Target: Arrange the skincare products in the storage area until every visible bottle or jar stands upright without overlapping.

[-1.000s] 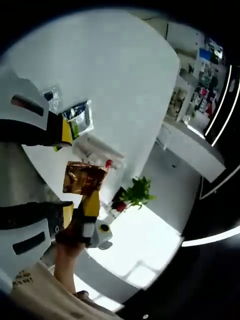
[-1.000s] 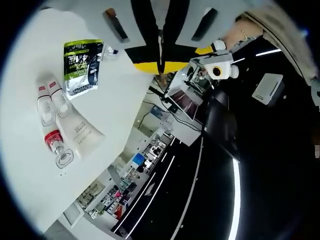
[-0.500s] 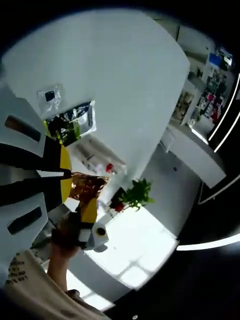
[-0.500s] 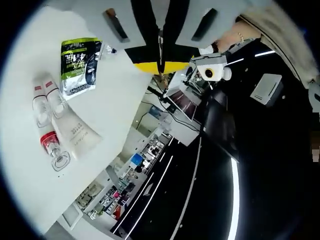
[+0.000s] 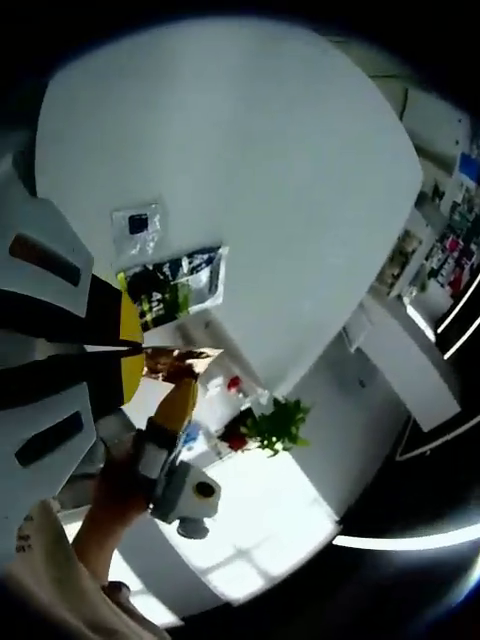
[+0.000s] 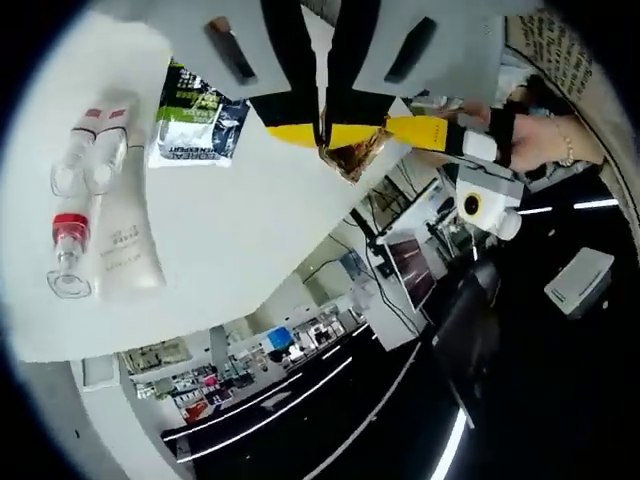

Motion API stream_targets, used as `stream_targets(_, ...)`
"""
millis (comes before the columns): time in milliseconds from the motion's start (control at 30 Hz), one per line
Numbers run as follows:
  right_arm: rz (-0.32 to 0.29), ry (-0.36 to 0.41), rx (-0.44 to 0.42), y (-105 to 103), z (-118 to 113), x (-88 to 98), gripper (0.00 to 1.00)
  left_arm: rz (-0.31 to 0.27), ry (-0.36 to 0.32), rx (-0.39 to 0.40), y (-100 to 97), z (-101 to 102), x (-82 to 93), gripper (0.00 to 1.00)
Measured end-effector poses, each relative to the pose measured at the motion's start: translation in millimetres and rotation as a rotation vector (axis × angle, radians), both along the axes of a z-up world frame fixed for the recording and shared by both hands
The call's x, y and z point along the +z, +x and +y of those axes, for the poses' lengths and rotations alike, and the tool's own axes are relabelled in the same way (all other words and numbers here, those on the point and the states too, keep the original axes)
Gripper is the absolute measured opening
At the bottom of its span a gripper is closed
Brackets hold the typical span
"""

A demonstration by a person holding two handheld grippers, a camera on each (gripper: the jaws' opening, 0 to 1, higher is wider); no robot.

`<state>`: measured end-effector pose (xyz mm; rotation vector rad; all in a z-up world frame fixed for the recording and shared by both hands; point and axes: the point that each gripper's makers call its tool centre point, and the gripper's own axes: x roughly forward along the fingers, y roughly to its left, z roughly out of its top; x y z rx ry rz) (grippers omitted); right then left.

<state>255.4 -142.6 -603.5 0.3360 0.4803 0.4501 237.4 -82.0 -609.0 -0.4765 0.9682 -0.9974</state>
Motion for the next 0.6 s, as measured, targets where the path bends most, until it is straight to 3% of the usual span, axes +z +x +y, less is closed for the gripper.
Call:
stream_targets(100,0.024,-0.083,0.018,15,8,-17.8,0.01,0.039,0.01,0.028,7.6,7,-11.5,0.0)
stream_targets(333,-0.014,-0.314,0.099,54,21,-47.3,0.01,0.112,0.046,0.098,32.3,15,-42.9,0.0)
stream_targets(433,0.007,-0.304,0.064,70,23,-60.9,0.01,0.134,0.047,0.135,45.7,14,-55.3,0.0)
stream_targets(600,0.054,-0.388,0.065,94,21,-91.3,0.01,0.167,0.09,0.178,67.8,10,-81.4,0.0)
